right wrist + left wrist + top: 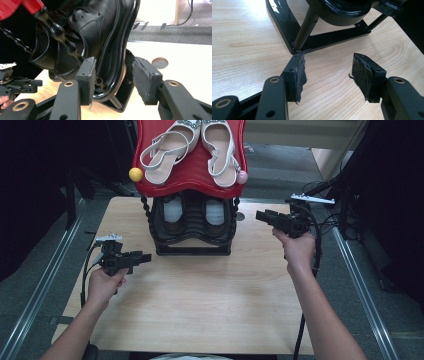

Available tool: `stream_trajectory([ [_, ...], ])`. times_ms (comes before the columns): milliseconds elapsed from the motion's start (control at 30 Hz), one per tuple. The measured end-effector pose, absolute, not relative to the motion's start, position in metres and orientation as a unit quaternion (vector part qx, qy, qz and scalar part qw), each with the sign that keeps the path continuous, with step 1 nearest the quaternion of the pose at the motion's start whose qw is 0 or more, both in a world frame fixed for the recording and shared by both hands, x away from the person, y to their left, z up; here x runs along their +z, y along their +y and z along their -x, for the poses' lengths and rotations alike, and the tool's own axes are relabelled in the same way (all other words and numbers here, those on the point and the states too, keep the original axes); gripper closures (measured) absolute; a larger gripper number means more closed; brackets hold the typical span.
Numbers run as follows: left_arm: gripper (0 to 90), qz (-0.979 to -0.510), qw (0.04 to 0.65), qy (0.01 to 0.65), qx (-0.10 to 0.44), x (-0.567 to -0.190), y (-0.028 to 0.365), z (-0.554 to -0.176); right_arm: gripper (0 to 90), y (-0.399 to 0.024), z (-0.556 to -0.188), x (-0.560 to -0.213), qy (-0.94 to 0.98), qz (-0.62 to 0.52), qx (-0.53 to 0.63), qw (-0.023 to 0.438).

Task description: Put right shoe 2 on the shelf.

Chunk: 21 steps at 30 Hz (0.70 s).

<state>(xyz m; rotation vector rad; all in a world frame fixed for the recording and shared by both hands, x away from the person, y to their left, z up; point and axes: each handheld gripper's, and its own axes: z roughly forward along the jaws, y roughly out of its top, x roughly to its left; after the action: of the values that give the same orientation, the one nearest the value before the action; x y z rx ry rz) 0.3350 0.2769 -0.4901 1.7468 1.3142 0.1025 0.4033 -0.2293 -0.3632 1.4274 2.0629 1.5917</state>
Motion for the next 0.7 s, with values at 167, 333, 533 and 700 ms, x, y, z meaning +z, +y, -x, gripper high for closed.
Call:
stream_trajectory([
  [167, 44.3, -0.709, 0.459, 0.534, 0.041, -0.490, 0.277, -0.335, 54.5, -0.230, -0.396, -0.375, 0.692, -0.476, 0.537, 0.085],
  [333, 44.2, -0.709, 0.459, 0.534, 0.040, -0.490, 0.277, -0.335, 54.0, -0.232, -0.391, -0.390, 0.692, -0.478, 0.536, 0.075],
  [533, 44.1, -0.708, 0.459, 0.535, 0.040, -0.491, 0.276, -0.335, 53.4, -0.231, -0.384, -0.405, 0.696, -0.477, 0.532, 0.068],
  [700, 44.0, -0.709, 0.461, 0.532, 0.041, -0.490, 0.276, -0.334, 53.3, -0.231, -0.376, -0.416, 0.695, -0.472, 0.539, 0.063],
])
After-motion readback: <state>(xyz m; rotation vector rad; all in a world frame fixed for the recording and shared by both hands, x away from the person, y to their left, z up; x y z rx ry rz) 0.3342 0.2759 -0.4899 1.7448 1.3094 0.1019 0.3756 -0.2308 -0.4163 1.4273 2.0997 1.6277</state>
